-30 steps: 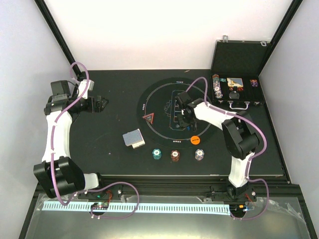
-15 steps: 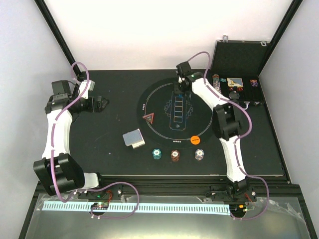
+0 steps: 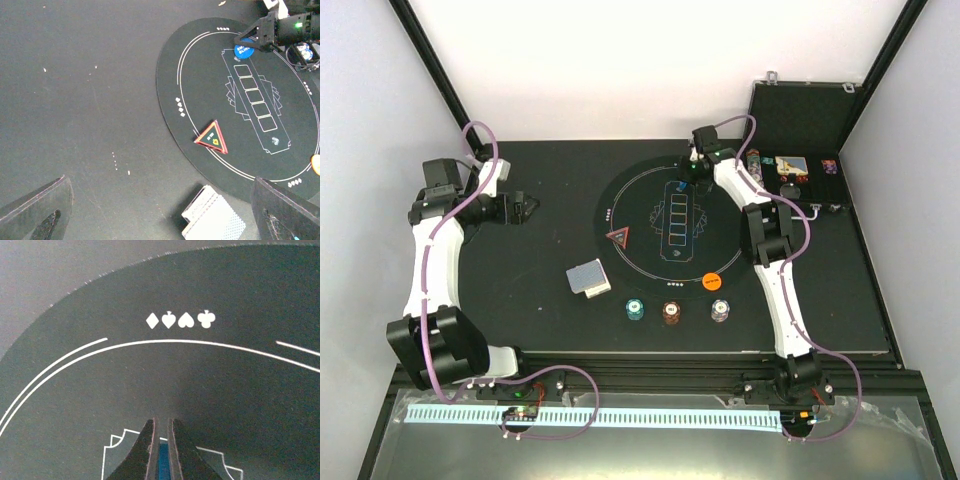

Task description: Distribute texas hold em gaming equipment

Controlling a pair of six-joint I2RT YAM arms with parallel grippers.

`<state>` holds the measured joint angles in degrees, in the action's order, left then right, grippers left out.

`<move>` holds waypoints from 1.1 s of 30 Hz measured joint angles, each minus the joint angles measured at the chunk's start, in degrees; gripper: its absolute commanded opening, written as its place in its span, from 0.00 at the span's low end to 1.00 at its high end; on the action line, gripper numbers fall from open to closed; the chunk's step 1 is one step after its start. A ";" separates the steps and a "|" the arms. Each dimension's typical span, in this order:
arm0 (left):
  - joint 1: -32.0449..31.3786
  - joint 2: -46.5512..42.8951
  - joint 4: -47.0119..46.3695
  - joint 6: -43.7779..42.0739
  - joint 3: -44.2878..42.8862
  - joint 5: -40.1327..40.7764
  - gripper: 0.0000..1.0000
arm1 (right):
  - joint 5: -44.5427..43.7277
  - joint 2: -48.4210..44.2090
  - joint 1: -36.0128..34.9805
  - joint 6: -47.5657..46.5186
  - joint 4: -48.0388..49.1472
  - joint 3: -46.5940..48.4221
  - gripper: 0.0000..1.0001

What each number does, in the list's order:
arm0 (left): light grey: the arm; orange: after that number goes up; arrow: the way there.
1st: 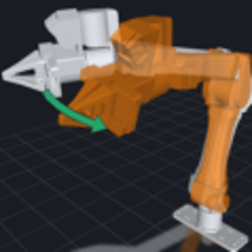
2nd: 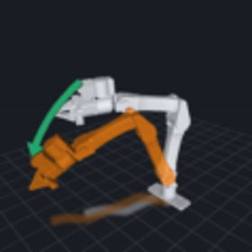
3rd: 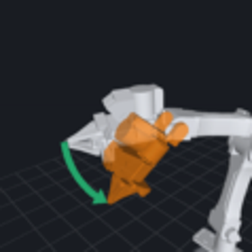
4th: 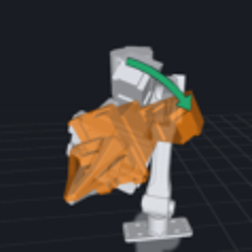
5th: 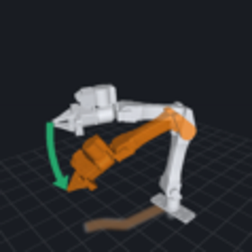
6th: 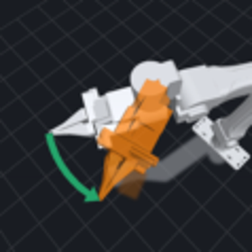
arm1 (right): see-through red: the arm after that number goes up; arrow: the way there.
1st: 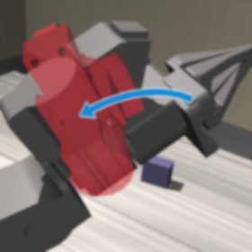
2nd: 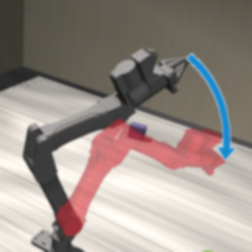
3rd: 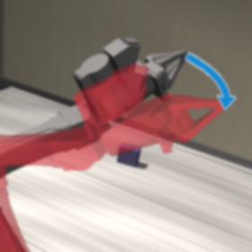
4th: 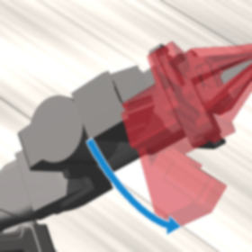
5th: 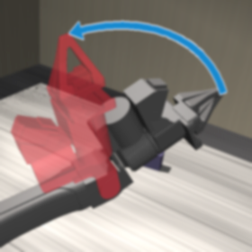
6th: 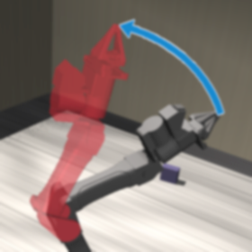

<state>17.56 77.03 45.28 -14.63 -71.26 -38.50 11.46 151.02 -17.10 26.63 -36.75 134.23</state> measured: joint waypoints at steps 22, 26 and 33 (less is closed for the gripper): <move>0.00 -0.81 3.63 -2.78 0.02 -1.64 0.99 | -11.72 -21.24 -0.52 -3.85 -2.62 -18.86 0.84; 0.00 -1.38 3.96 -4.00 0.15 -2.05 0.99 | -13.53 -36.15 -3.28 -4.31 -0.61 -35.87 0.85; 0.00 -1.40 6.67 -9.49 0.85 -2.62 0.99 | -14.58 -51.95 -13.68 -3.76 0.50 -61.81 0.84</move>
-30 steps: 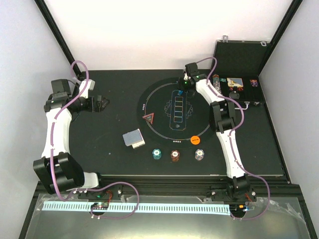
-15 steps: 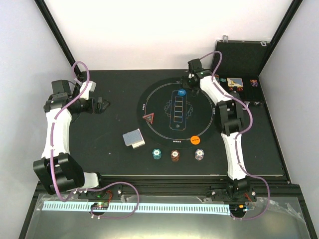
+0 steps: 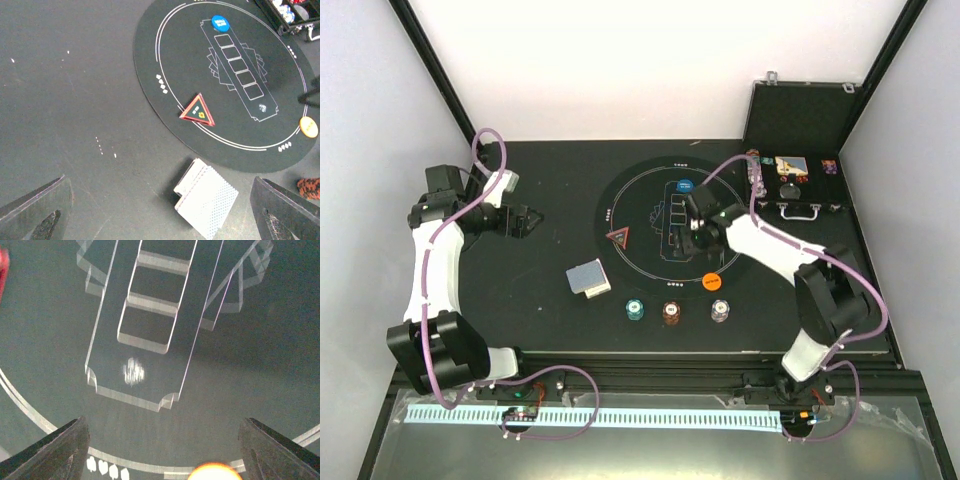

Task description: Distribute texas hold em gaming equipment

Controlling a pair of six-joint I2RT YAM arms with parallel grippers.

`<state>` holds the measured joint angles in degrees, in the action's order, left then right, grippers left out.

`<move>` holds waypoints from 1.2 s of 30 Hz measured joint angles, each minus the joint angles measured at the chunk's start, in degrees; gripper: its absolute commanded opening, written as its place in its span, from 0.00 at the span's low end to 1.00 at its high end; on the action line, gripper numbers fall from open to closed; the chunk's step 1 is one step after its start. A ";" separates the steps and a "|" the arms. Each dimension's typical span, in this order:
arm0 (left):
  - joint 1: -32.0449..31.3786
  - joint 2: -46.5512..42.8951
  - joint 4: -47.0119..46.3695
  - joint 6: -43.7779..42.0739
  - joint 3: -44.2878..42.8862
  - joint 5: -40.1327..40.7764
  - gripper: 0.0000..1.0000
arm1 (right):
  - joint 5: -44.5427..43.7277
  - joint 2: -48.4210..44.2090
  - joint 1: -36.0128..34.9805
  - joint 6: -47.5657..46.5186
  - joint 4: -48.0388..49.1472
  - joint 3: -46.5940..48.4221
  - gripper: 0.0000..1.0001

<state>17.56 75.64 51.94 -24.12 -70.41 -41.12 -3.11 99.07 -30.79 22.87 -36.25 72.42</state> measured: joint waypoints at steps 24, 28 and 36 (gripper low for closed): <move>0.00 -0.63 2.25 -2.25 0.17 -0.33 0.99 | -1.01 3.98 -30.69 1.55 -6.21 3.32 0.87; 0.00 -0.66 2.25 -2.19 0.17 -0.28 0.99 | -1.03 7.04 -31.91 1.25 -7.50 3.96 0.87; 0.00 -0.66 2.25 -2.05 0.17 0.50 0.99 | -1.01 7.78 -32.79 0.44 -7.98 4.63 0.85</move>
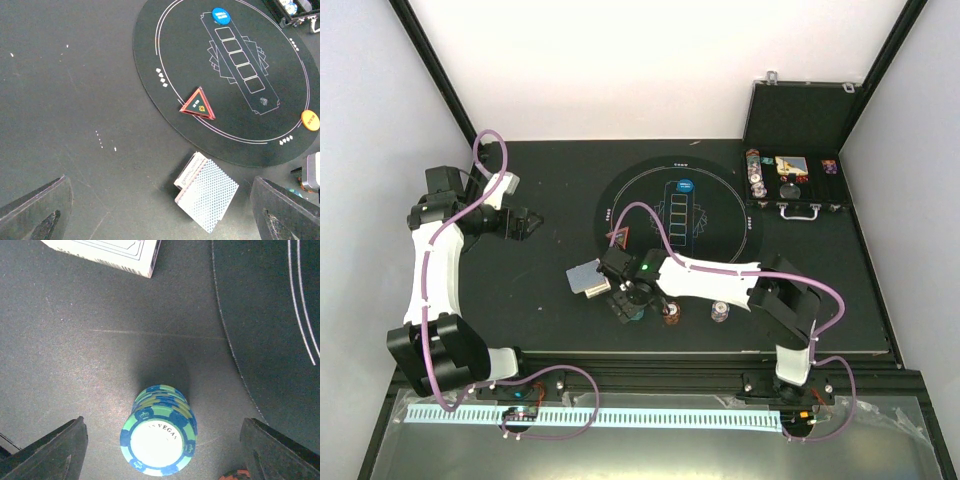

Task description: Distribute texas hold em gaming equipment

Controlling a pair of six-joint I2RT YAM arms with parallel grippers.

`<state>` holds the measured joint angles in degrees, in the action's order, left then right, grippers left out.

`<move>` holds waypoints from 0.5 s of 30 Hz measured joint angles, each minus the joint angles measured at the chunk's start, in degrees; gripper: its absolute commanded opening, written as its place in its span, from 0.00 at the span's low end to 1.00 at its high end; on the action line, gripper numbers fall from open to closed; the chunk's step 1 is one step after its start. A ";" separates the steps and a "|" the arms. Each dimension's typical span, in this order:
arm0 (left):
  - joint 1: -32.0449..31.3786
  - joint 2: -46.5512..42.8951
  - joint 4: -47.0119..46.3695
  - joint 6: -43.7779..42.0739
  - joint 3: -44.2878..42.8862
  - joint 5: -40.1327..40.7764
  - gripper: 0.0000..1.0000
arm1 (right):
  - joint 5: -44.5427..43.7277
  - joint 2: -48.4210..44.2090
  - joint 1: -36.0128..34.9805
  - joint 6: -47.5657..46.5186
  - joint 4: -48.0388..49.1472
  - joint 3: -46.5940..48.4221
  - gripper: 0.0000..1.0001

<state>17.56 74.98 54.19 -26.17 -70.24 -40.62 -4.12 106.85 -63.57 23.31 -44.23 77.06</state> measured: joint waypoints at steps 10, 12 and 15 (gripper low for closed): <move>0.00 0.00 0.00 0.00 0.00 0.96 0.99 | -0.39 2.93 -1.05 -0.46 -0.15 0.00 0.73; 0.00 0.00 0.00 0.00 0.00 1.16 0.99 | -0.74 3.21 -1.07 -0.46 -0.20 0.00 0.71; 0.00 0.00 0.00 0.00 0.00 1.51 0.99 | -1.46 3.32 -1.09 -0.46 -0.20 0.00 0.64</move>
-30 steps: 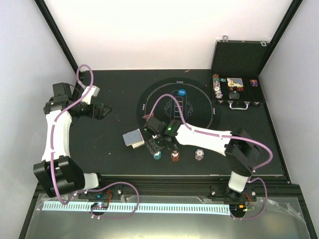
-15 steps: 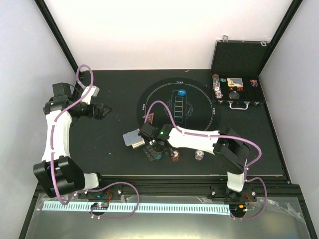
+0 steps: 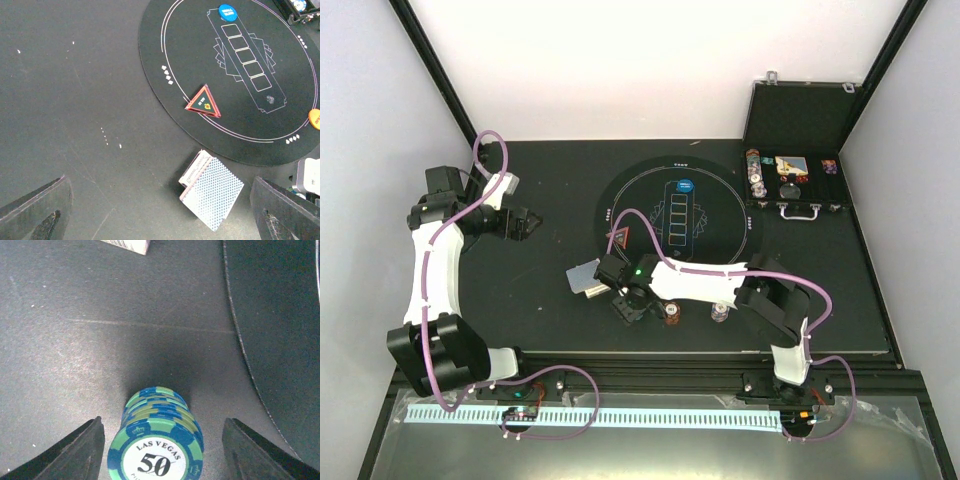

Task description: Distribute texas hold em gaming equipment

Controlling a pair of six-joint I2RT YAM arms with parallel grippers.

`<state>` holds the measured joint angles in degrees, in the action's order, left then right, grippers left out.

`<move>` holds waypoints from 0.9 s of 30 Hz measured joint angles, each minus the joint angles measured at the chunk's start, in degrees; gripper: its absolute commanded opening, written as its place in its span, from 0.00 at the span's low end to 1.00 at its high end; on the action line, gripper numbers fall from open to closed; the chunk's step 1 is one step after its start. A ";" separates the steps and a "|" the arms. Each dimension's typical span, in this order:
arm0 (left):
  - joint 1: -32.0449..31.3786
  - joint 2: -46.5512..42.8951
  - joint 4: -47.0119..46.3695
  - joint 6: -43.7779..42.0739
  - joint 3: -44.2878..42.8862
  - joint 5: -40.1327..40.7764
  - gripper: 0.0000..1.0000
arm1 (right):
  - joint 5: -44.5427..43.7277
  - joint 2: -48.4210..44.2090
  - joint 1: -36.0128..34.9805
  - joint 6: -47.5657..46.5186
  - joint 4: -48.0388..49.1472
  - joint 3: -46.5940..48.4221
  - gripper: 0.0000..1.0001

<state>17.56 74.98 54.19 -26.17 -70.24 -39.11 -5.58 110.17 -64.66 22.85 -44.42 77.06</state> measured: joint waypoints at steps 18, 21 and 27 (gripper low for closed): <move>0.00 0.00 0.00 0.00 0.00 0.39 0.99 | -1.84 0.52 -0.22 0.24 0.02 0.11 0.26; 0.00 0.00 0.00 0.00 0.00 0.39 0.99 | -1.84 0.52 -0.22 0.24 -0.83 0.61 0.25; 0.00 0.00 0.07 -0.02 0.00 0.39 0.99 | -1.88 0.52 -0.22 0.17 -2.49 3.04 0.25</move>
<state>17.56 74.98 54.26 -26.20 -70.24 -38.72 -7.46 110.69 -64.88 23.03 -46.92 80.09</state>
